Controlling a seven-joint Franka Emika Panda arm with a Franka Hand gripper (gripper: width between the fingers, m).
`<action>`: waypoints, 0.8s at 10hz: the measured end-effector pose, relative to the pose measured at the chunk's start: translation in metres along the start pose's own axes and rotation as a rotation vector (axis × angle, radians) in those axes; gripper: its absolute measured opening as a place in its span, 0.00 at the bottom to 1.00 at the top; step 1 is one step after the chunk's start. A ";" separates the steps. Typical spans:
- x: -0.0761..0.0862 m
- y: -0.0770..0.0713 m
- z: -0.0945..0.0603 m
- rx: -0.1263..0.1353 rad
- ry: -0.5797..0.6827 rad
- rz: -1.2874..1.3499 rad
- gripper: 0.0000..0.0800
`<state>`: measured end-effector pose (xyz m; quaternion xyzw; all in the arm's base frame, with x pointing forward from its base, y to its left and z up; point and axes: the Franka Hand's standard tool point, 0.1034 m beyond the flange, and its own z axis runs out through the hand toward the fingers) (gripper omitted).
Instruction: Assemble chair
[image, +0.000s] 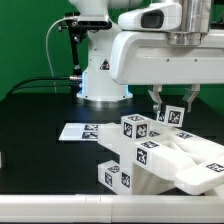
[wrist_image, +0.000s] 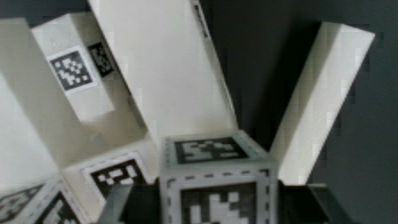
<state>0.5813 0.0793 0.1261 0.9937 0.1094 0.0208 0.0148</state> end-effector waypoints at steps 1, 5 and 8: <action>0.000 0.000 0.000 0.000 0.000 0.091 0.35; 0.000 0.006 0.001 0.027 0.010 0.602 0.35; 0.005 0.003 0.000 0.100 0.027 1.010 0.35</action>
Offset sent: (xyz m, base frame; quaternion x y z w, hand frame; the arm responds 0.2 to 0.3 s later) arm 0.0006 -0.0228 0.0013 0.0058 0.0101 0.3786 0.9255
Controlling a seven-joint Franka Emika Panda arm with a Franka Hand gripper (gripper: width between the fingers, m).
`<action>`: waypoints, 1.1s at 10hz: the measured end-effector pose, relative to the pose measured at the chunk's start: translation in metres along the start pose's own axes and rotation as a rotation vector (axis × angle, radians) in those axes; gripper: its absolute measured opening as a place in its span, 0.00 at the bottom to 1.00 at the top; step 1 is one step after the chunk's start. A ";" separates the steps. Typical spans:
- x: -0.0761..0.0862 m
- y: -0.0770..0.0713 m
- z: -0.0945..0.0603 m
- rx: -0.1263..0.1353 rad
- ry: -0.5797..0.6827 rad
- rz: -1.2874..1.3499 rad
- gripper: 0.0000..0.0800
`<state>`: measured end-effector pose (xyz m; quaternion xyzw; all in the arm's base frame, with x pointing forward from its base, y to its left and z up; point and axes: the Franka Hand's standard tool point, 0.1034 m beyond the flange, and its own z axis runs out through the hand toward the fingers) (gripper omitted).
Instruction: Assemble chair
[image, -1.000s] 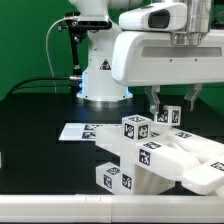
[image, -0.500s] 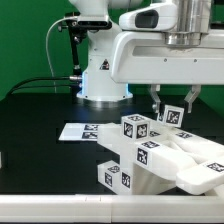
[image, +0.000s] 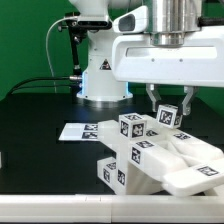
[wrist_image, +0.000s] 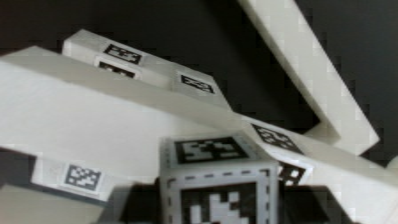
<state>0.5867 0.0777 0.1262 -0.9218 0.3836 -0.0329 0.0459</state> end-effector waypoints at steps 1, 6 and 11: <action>0.001 -0.002 0.000 0.026 -0.007 0.118 0.35; 0.001 -0.002 0.001 0.039 -0.021 0.190 0.65; 0.003 0.002 0.001 -0.004 -0.029 -0.398 0.81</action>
Offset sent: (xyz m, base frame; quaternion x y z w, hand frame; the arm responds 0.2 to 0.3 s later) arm 0.0000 0.0000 0.0000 0.0000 0.0000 0.0000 1.0000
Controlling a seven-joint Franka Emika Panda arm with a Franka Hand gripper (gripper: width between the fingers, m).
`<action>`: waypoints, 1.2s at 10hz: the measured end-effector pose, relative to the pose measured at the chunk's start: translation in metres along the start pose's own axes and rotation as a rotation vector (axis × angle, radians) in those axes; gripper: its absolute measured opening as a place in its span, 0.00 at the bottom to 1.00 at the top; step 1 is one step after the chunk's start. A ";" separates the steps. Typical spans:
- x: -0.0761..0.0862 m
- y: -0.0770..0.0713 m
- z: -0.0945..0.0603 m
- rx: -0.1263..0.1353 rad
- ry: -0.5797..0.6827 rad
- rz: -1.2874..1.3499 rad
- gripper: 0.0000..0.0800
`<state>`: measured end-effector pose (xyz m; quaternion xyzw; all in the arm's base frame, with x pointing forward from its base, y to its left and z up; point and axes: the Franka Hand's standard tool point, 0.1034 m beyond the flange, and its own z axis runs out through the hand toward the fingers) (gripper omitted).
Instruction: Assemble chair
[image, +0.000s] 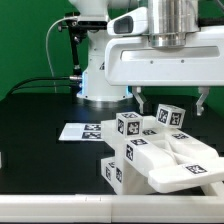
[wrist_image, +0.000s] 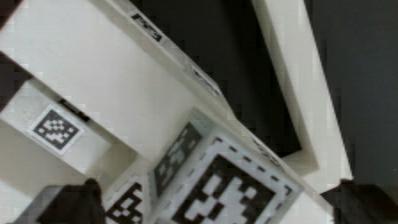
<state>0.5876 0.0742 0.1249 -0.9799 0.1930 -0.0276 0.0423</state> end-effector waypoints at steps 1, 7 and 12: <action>0.000 0.001 0.000 0.000 0.000 -0.076 0.81; 0.001 0.007 0.005 -0.088 0.015 -0.567 0.78; 0.000 0.006 0.005 -0.080 0.028 -0.236 0.35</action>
Offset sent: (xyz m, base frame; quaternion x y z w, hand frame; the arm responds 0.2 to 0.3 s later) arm -0.0021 -0.0053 -0.0074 -0.0633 -0.0016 -0.3464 0.9359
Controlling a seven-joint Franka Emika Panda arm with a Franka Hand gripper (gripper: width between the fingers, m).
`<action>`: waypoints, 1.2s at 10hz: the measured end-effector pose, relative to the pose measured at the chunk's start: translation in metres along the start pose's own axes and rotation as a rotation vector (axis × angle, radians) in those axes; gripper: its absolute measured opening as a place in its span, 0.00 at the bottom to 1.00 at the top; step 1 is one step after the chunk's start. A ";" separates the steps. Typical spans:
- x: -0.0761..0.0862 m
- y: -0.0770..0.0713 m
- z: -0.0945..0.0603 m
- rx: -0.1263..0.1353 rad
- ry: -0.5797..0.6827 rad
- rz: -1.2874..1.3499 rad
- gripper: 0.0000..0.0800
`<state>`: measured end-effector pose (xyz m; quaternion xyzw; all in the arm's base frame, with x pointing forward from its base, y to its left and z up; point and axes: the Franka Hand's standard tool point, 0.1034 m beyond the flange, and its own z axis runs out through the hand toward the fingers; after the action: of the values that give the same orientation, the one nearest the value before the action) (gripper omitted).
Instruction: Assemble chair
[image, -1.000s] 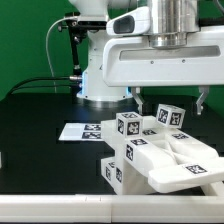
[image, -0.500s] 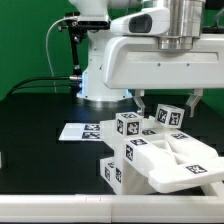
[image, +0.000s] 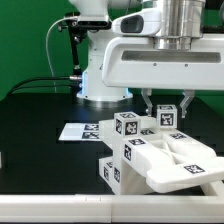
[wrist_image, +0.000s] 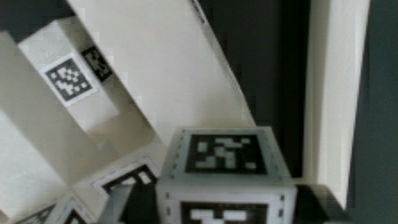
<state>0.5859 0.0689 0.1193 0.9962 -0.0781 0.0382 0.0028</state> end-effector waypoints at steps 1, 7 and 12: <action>0.000 0.000 0.000 0.000 0.000 0.085 0.35; -0.001 -0.001 0.000 0.017 -0.010 0.561 0.35; -0.001 -0.005 0.000 0.043 -0.026 0.807 0.67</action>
Offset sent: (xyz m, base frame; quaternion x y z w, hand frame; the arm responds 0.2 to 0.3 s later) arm 0.0000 0.0000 0.0000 0.0000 0.0000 0.1296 0.9916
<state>0.5856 0.0743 0.1191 0.8858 -0.4622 0.0251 -0.0343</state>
